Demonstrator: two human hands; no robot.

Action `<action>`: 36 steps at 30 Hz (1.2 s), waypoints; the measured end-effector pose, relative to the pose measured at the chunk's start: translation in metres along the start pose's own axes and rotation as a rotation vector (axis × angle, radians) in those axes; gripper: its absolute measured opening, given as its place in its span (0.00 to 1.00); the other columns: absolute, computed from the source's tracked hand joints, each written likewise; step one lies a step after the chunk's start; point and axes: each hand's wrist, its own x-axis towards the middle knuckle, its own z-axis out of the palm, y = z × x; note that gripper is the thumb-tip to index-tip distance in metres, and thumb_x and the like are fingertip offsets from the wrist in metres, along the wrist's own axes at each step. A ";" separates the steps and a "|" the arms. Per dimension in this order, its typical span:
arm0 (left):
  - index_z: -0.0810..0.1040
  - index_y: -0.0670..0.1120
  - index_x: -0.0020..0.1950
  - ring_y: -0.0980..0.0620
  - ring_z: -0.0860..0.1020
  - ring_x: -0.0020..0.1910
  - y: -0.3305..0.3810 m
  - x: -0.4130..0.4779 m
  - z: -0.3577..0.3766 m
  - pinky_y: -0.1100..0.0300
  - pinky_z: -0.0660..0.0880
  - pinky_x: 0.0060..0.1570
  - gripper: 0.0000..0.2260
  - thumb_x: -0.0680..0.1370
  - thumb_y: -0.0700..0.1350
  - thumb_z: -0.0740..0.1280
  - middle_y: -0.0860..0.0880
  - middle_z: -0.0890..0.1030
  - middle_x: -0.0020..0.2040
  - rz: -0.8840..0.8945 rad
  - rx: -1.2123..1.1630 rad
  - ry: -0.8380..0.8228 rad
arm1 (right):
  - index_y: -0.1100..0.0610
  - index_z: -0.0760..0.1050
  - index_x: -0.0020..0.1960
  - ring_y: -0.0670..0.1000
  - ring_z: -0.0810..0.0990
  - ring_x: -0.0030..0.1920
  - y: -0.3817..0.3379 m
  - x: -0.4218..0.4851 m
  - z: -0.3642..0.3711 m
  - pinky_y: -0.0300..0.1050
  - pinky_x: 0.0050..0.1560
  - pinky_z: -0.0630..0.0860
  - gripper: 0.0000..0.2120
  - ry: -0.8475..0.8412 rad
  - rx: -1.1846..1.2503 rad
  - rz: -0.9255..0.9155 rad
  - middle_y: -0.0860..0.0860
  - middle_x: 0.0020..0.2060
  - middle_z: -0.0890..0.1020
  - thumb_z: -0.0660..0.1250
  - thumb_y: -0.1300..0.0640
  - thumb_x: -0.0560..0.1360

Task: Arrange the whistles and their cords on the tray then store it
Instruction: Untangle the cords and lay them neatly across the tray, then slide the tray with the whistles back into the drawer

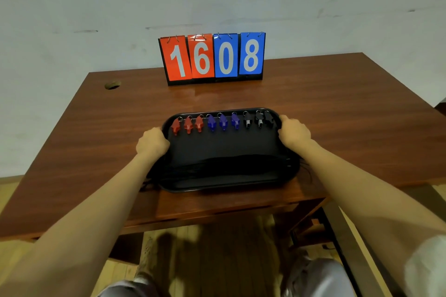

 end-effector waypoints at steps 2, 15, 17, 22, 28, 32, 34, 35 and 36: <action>0.76 0.43 0.60 0.40 0.77 0.41 0.000 0.000 -0.003 0.53 0.74 0.37 0.13 0.76 0.40 0.62 0.40 0.80 0.49 0.017 0.002 -0.039 | 0.57 0.63 0.71 0.64 0.78 0.51 -0.001 0.000 -0.002 0.49 0.40 0.69 0.21 -0.020 0.037 0.023 0.63 0.54 0.78 0.56 0.63 0.78; 0.76 0.48 0.65 0.38 0.79 0.48 0.055 -0.018 -0.012 0.52 0.75 0.41 0.18 0.76 0.38 0.62 0.41 0.82 0.53 0.161 -0.134 -0.003 | 0.54 0.62 0.73 0.63 0.77 0.52 0.044 -0.032 -0.042 0.50 0.40 0.70 0.25 0.071 0.200 0.182 0.60 0.60 0.75 0.57 0.64 0.77; 0.75 0.49 0.65 0.38 0.79 0.50 0.072 -0.025 -0.012 0.52 0.74 0.42 0.18 0.76 0.38 0.62 0.41 0.81 0.55 0.191 -0.129 -0.009 | 0.54 0.62 0.73 0.63 0.77 0.51 0.060 -0.045 -0.051 0.50 0.41 0.70 0.25 0.088 0.221 0.218 0.60 0.62 0.74 0.58 0.63 0.76; 0.75 0.50 0.65 0.37 0.77 0.54 0.119 -0.048 -0.005 0.50 0.74 0.46 0.19 0.75 0.39 0.61 0.41 0.80 0.57 0.305 -0.094 -0.044 | 0.54 0.58 0.76 0.65 0.76 0.53 0.111 -0.087 -0.065 0.51 0.42 0.73 0.27 0.111 0.284 0.329 0.62 0.70 0.65 0.56 0.64 0.78; 0.75 0.50 0.65 0.38 0.78 0.51 0.178 -0.085 0.028 0.52 0.74 0.42 0.19 0.76 0.38 0.61 0.41 0.80 0.56 0.446 -0.037 -0.104 | 0.54 0.62 0.74 0.65 0.75 0.58 0.184 -0.149 -0.073 0.49 0.43 0.70 0.27 0.194 0.363 0.475 0.61 0.69 0.67 0.55 0.67 0.76; 0.73 0.50 0.67 0.40 0.78 0.48 0.217 -0.116 0.053 0.53 0.74 0.41 0.20 0.77 0.37 0.62 0.41 0.80 0.56 0.543 -0.008 -0.125 | 0.53 0.62 0.73 0.64 0.76 0.57 0.228 -0.191 -0.074 0.57 0.50 0.78 0.29 0.230 0.465 0.540 0.60 0.68 0.70 0.54 0.69 0.74; 0.74 0.49 0.66 0.40 0.77 0.46 0.237 -0.132 0.064 0.53 0.72 0.40 0.19 0.77 0.36 0.61 0.41 0.80 0.55 0.590 0.008 -0.145 | 0.52 0.61 0.74 0.61 0.78 0.54 0.248 -0.213 -0.074 0.57 0.46 0.80 0.29 0.240 0.514 0.584 0.57 0.67 0.72 0.55 0.68 0.75; 0.74 0.49 0.66 0.40 0.78 0.48 0.246 -0.140 0.070 0.53 0.73 0.41 0.19 0.77 0.36 0.61 0.41 0.80 0.56 0.614 0.017 -0.159 | 0.52 0.60 0.74 0.60 0.79 0.50 0.256 -0.226 -0.074 0.53 0.41 0.79 0.28 0.244 0.529 0.613 0.57 0.65 0.74 0.55 0.68 0.76; 0.74 0.49 0.66 0.39 0.78 0.50 0.254 -0.148 0.076 0.52 0.74 0.42 0.19 0.77 0.36 0.61 0.41 0.80 0.56 0.639 0.023 -0.175 | 0.53 0.60 0.75 0.59 0.79 0.46 0.265 -0.239 -0.073 0.48 0.35 0.76 0.28 0.246 0.539 0.652 0.57 0.63 0.75 0.55 0.68 0.77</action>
